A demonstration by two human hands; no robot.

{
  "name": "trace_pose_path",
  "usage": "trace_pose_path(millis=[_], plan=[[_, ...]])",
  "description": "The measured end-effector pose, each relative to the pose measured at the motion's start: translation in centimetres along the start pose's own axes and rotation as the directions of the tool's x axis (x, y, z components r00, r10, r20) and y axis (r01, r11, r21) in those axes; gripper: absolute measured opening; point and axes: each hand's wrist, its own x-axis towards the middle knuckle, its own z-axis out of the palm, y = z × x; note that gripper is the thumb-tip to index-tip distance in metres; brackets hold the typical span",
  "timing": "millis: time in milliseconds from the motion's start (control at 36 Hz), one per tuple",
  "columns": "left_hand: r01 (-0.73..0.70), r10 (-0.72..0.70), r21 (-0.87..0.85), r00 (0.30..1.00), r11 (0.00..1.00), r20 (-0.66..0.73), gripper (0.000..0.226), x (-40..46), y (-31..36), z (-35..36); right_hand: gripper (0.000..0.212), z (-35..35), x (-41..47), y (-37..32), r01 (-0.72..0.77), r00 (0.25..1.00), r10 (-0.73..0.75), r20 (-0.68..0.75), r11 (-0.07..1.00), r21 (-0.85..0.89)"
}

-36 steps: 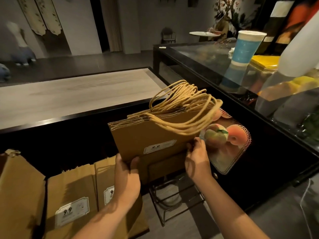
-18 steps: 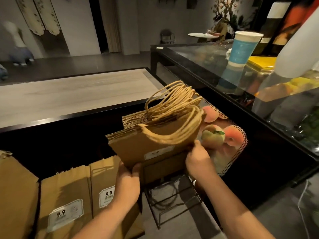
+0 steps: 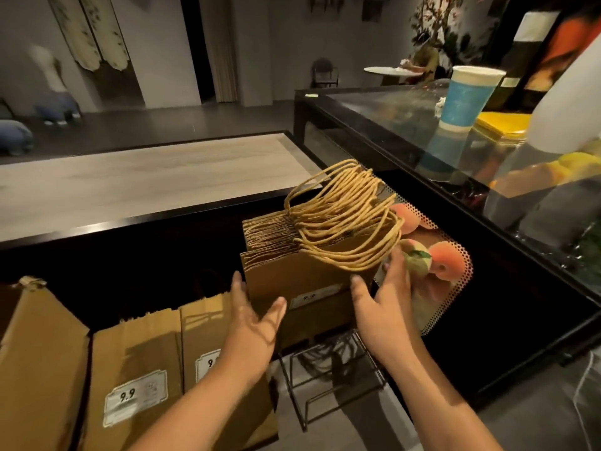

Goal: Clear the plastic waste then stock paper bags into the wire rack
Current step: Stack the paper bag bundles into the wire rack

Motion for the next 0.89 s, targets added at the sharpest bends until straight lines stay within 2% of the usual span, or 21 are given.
trace_pose_path(millis=[83,167,250,333,444,556,639,750,889], plan=[[0.030,-0.030,0.046,1.000,0.998,0.000,0.076,-0.1,0.7,1.6,0.079,0.9,-0.3,-0.8,0.023,0.999,-0.024,-0.025,1.000,-0.018],[0.065,-0.065,0.055,0.998,0.996,-0.014,0.074,0.4,1.5,1.9,0.079,1.7,-0.6,-1.1,-0.042,0.999,0.041,0.015,0.999,0.025],[0.104,-0.106,0.080,0.994,0.991,0.030,0.074,0.0,1.5,1.1,0.079,2.2,-1.6,-1.2,-0.047,0.998,0.046,0.036,0.999,0.023],[0.105,-0.109,0.057,0.992,0.993,0.065,0.074,-1.4,1.4,-0.2,0.065,3.0,-3.2,-1.2,-0.054,0.998,0.052,0.042,0.998,0.034],[0.138,-0.140,0.076,0.990,0.987,0.024,0.066,-2.8,0.1,-2.9,0.029,4.4,-5.2,-1.8,-0.112,0.959,0.067,0.275,0.982,0.152],[0.197,-0.185,0.176,0.979,0.964,-0.083,0.048,-3.6,-2.2,-5.9,0.022,7.0,-7.0,-2.6,-0.202,0.837,0.086,0.540,0.967,0.159],[0.251,-0.220,0.194,0.961,0.949,-0.168,0.048,-4.1,-3.7,-8.7,0.026,9.6,-7.9,-2.9,-0.247,0.762,0.127,0.635,0.963,0.105],[0.340,-0.293,0.174,0.924,0.924,-0.246,0.053,-4.6,-5.3,-11.6,0.048,12.3,-8.5,-2.2,-0.176,0.758,0.193,0.624,0.980,-0.089],[0.381,-0.323,0.183,0.903,0.906,-0.282,0.049,-5.0,-7.0,-14.2,0.071,15.4,-8.2,-0.8,-0.117,0.722,0.306,0.620,0.938,-0.327]])
